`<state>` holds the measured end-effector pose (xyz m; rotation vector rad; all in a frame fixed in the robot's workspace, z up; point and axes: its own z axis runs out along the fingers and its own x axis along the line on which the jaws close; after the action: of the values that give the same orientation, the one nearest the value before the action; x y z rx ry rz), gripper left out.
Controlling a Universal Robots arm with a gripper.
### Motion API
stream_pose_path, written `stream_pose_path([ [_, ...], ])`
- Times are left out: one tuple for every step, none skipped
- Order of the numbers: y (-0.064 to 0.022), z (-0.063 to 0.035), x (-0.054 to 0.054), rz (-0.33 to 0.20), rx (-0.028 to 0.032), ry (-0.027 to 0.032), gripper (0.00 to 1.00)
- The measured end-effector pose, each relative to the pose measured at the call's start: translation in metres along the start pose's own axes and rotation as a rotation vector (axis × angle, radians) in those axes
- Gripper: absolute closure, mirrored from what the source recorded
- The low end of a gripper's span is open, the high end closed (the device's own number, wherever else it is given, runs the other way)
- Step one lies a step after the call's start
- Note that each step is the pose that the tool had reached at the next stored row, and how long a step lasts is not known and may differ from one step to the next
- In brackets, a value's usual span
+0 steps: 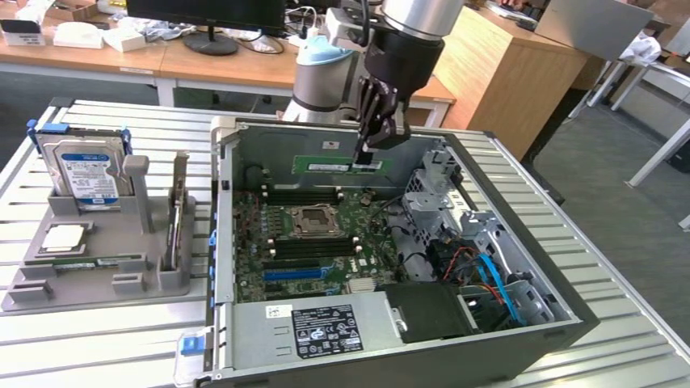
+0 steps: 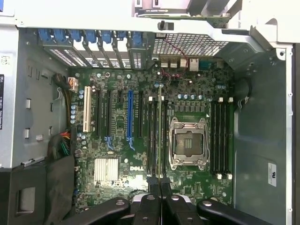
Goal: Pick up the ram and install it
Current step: 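Pick up the ram and move it above insertion slot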
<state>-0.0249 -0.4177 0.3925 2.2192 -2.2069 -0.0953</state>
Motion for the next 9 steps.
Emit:
stream_pose_path([
  [-0.0001, 0.0012, 0.0, 0.0, 0.0, 0.0001, 0.89],
  [-0.0002, 0.0026, 0.0001, 0.0, 0.0, 0.0, 0.89],
  [-0.0002, 0.0037, 0.0001, 0.0, 0.0001, 0.0, 0.89],
  [-0.0003, 0.0049, 0.0002, 0.0, 0.0001, -0.0001, 0.89],
  [-0.0003, 0.0059, 0.0002, 0.001, 0.0, 0.0, 0.89],
  [-0.0004, 0.0072, 0.0002, 0.001, 0.0001, -0.0001, 0.89],
  [-0.0004, 0.0083, 0.0003, 0.001, 0.0001, -0.0001, 0.89],
  [-0.0005, 0.0094, 0.0003, 0.001, 0.0001, -0.0001, 0.89],
  [-0.0006, 0.0105, 0.0004, 0.001, 0.0001, 0.0, 0.89],
])
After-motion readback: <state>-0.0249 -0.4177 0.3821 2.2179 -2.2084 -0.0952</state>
